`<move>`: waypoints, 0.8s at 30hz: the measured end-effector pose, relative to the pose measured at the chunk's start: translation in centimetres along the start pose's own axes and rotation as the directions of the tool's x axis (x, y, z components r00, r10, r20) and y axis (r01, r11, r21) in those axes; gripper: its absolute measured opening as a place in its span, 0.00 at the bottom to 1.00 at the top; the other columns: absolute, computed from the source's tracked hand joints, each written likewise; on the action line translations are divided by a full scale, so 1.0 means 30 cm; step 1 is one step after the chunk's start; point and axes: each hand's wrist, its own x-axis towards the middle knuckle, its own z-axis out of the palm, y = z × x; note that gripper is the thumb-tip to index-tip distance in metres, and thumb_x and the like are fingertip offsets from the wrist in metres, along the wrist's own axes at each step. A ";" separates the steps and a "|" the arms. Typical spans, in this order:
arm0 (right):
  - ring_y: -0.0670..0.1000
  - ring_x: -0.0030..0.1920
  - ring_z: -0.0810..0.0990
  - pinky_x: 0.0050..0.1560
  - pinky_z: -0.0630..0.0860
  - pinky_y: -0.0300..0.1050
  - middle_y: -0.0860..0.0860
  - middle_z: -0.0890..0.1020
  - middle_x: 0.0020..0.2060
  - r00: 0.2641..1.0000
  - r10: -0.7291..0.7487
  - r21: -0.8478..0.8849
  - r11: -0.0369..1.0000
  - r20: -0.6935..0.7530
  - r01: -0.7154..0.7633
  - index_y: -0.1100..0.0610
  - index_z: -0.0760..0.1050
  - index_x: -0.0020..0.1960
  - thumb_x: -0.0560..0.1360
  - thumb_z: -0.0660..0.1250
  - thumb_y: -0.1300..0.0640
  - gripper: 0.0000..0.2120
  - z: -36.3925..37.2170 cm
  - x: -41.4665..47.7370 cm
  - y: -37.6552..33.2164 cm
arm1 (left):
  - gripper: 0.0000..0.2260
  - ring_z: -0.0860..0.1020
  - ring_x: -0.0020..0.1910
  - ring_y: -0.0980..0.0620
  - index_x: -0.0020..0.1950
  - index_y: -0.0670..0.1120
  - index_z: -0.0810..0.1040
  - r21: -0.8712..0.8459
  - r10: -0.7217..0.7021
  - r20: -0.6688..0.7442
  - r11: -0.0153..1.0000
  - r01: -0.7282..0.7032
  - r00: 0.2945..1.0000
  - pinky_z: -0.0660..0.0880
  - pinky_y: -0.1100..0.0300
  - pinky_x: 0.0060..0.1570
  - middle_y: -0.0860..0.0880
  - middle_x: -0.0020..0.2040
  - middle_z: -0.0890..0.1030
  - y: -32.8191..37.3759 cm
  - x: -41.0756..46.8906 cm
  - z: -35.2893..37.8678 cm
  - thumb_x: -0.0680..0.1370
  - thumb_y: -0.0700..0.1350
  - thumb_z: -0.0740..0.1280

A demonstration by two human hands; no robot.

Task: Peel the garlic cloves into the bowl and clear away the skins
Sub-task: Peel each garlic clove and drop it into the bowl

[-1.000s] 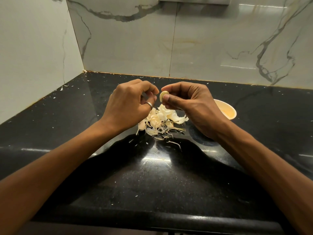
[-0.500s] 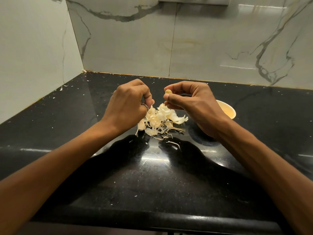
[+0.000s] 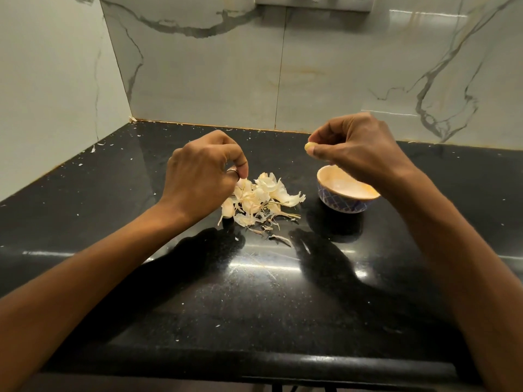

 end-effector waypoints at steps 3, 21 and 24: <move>0.41 0.43 0.82 0.41 0.76 0.35 0.46 0.85 0.41 0.998 0.048 -0.132 0.990 0.030 -0.044 0.52 0.86 0.51 0.75 0.75 0.51 0.06 -0.040 0.008 0.014 | 0.09 0.76 0.36 0.53 0.37 0.54 0.83 0.013 -0.006 -0.005 1.000 0.006 1.000 0.73 0.57 0.36 0.54 0.46 0.82 -0.001 0.003 -0.003 0.69 0.39 0.72; 0.57 0.52 0.81 0.56 0.80 0.55 0.52 0.85 0.52 0.936 0.272 -0.550 0.828 0.224 -0.108 0.46 0.85 0.51 0.72 0.71 0.56 0.10 -0.036 -0.003 0.043 | 0.10 0.69 0.32 0.66 0.37 0.53 0.79 -0.045 -0.014 0.011 0.999 0.015 1.000 0.62 0.66 0.32 0.56 0.45 0.80 0.005 0.004 0.009 0.74 0.40 0.76; 0.57 0.50 0.81 0.51 0.80 0.52 0.51 0.86 0.49 0.967 0.211 -0.518 0.848 0.140 -0.110 0.46 0.86 0.50 0.74 0.71 0.55 0.08 -0.034 -0.001 0.041 | 0.11 0.69 0.31 0.60 0.37 0.53 0.80 -0.036 -0.011 0.019 0.999 0.011 1.000 0.65 0.61 0.34 0.53 0.46 0.82 0.001 0.006 0.005 0.72 0.37 0.75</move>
